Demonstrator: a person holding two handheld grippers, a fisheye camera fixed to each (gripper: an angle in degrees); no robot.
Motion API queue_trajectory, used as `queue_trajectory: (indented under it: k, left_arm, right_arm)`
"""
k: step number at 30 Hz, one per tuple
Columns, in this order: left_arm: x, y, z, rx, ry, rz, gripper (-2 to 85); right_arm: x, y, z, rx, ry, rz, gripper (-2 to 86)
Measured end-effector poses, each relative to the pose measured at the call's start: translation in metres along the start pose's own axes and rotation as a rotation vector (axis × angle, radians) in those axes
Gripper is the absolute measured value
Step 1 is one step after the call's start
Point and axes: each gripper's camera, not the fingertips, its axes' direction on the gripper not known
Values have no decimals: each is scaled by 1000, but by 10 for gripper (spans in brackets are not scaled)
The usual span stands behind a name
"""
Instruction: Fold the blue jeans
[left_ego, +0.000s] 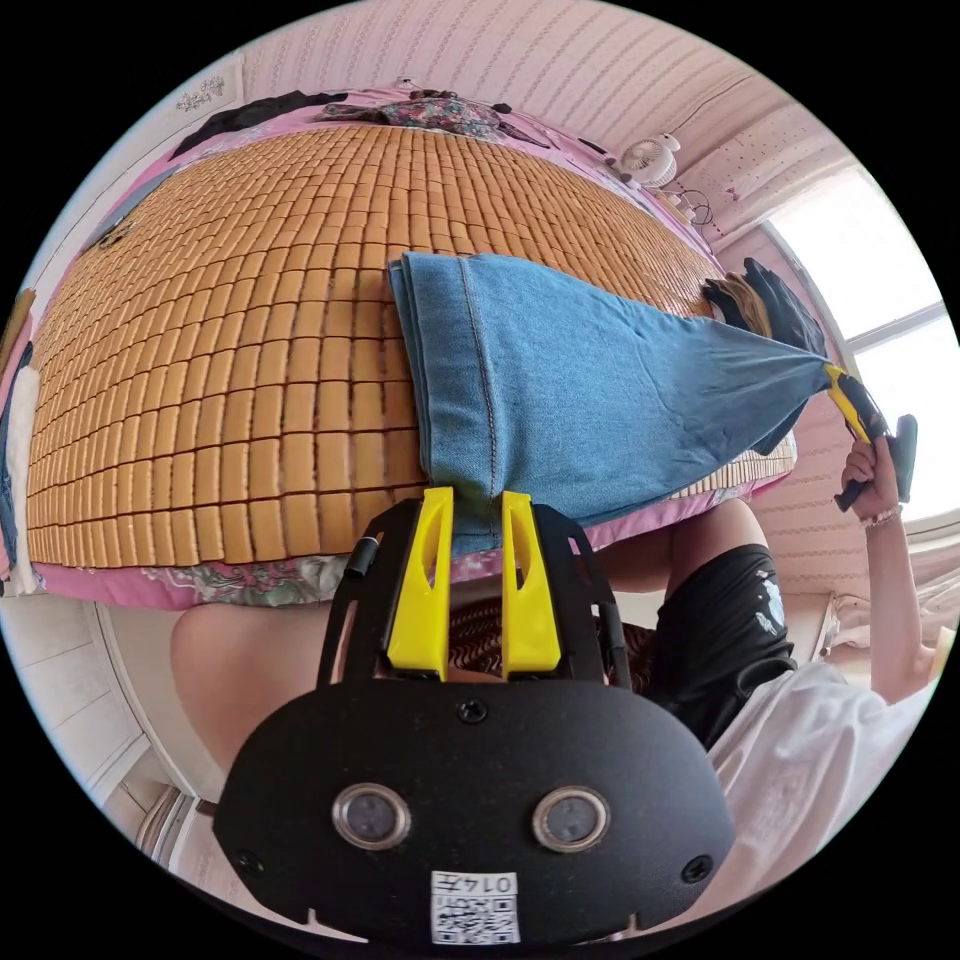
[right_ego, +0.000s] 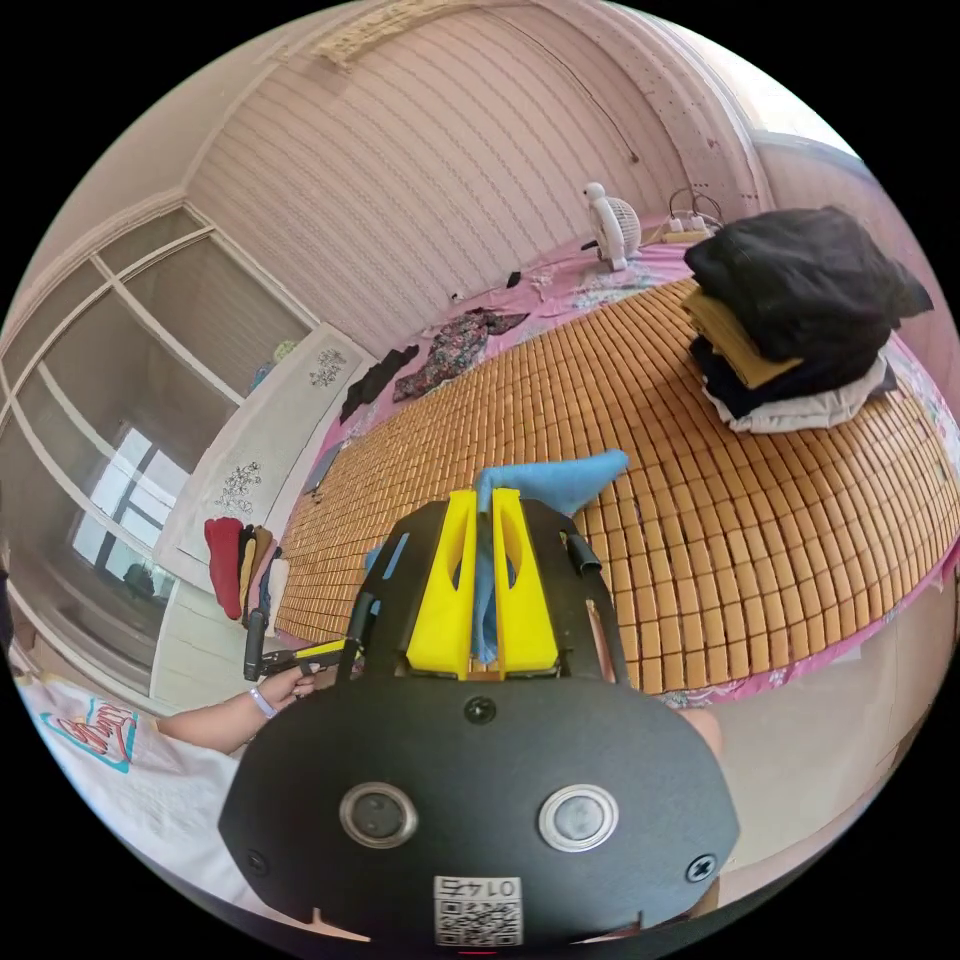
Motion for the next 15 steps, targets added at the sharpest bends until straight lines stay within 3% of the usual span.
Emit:
queue_trajectory:
  k: [3, 6, 8, 11, 15]
  left_arm:
    - [13, -3, 9, 19, 48, -3, 72]
    - [13, -3, 7, 34, 72, -7, 70]
    - [5, -1, 0, 33, 94, -8, 63]
    - [-21, 8, -15, 22, 142, -65, 53]
    - [-61, 31, -40, 78, 133, -145, 38]
  right_arm:
    - [-48, -15, 5, -15, -85, -180, 24]
    - [-116, -7, 39, -149, -231, -408, 31]
    - [-167, 26, 83, -391, -325, -588, 36]
    - [-188, 87, 141, -663, -264, -667, 45]
    - [-178, 130, 163, -743, -139, -669, 60]
